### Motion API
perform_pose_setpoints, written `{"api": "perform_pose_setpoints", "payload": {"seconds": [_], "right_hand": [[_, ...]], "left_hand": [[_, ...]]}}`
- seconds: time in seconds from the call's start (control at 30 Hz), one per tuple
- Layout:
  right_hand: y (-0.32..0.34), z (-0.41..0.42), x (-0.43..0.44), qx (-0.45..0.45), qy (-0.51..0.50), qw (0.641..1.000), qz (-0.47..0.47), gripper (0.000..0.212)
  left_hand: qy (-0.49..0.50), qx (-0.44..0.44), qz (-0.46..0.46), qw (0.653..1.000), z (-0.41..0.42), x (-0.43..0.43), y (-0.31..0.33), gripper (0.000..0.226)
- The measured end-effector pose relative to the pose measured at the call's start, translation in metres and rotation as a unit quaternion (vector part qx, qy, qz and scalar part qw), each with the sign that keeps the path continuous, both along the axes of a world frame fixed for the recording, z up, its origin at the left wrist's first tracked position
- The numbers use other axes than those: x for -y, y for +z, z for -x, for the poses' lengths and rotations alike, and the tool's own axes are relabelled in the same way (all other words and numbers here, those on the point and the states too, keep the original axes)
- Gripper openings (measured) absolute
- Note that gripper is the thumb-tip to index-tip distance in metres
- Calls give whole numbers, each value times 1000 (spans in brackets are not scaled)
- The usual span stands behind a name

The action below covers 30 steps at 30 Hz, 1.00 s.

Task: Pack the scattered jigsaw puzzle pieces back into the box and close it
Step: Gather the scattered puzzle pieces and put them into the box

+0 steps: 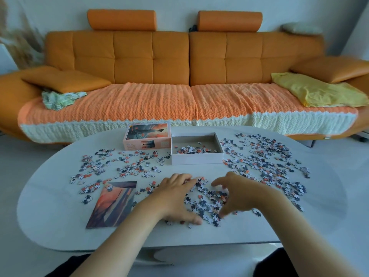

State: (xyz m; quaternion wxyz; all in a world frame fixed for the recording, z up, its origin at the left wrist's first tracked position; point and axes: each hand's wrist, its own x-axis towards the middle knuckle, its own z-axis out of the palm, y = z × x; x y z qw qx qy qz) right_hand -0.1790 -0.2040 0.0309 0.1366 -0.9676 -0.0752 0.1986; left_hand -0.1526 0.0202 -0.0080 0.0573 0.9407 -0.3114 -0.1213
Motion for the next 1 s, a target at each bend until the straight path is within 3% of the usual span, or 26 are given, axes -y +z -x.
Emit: {"api": "perform_pose_setpoints", "payload": {"seconds": [0.27,0.4,0.57,0.63,0.87,1.0], "right_hand": [[-10,-16,-16,78,-35,994,-61,42],[-13,-30,-22,103,-34,992,-62,45],[-16,-41,-22,84,1,996,-14,76],[-18,-45,-28,79,26,996,12,80],[-21,-60,-45,94,17,994,-45,34],[-21,-65,-46,103,-14,993,-61,28]], "left_hand": [[40,23,138,989,-14,6,-5,73],[67,3,177,982,-25,3,-2,66],[83,-15,101,991,-37,-7,0,80],[76,-19,106,991,-39,-4,-3,75],[70,11,176,982,-47,4,-5,39],[76,35,205,975,-50,4,-5,26]]}}
